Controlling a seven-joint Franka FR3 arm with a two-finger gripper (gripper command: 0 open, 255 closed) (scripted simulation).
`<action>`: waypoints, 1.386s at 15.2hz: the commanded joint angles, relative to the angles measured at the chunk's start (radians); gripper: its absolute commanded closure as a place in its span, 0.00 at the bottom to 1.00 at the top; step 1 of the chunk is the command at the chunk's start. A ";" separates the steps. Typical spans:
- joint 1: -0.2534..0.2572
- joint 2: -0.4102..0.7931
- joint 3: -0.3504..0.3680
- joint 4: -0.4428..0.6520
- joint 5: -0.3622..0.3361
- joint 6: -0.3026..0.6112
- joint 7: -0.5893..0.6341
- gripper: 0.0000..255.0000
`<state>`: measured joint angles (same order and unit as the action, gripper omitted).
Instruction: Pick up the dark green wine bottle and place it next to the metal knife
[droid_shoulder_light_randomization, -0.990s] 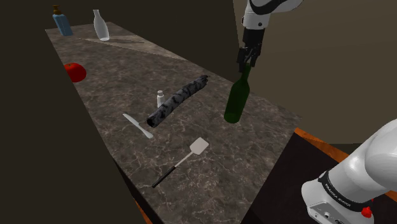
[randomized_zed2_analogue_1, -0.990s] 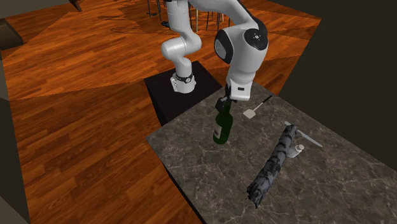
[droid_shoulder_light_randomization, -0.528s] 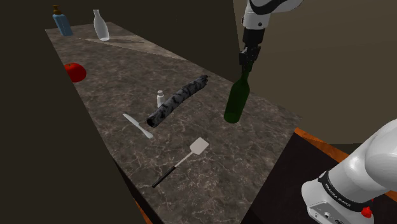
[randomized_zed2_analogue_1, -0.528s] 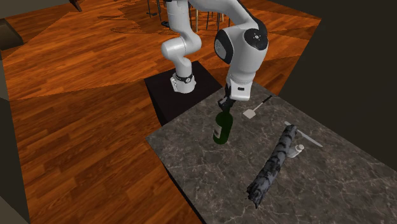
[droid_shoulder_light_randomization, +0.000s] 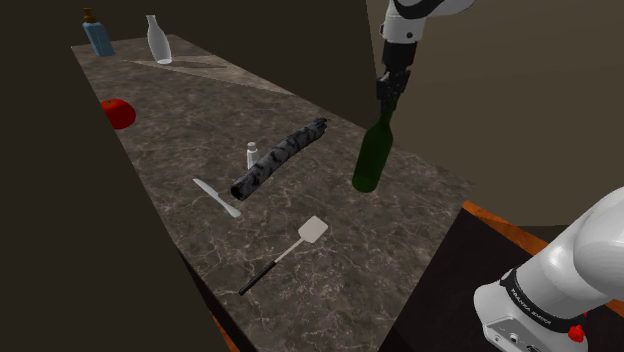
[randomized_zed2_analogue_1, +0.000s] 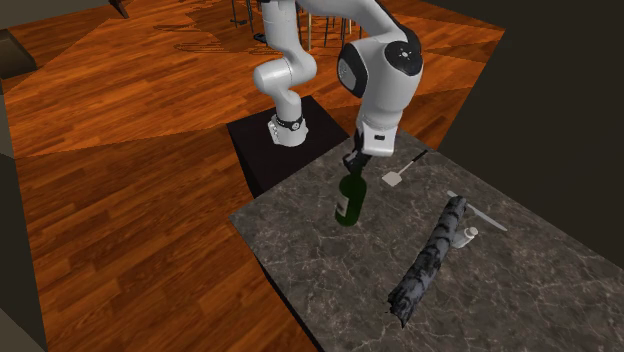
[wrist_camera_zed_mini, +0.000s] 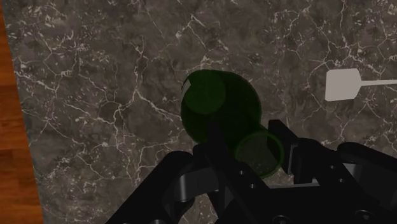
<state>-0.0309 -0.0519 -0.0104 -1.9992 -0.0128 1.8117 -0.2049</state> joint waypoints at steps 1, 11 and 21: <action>0.000 -0.005 0.000 0.019 0.000 -0.023 -0.001 1.00; 0.000 -0.017 0.000 0.140 0.000 -0.156 -0.002 1.00; 0.091 0.017 0.100 0.195 0.030 -0.177 0.184 1.00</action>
<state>0.0488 -0.0337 0.0780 -1.8048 0.0138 1.6356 -0.0442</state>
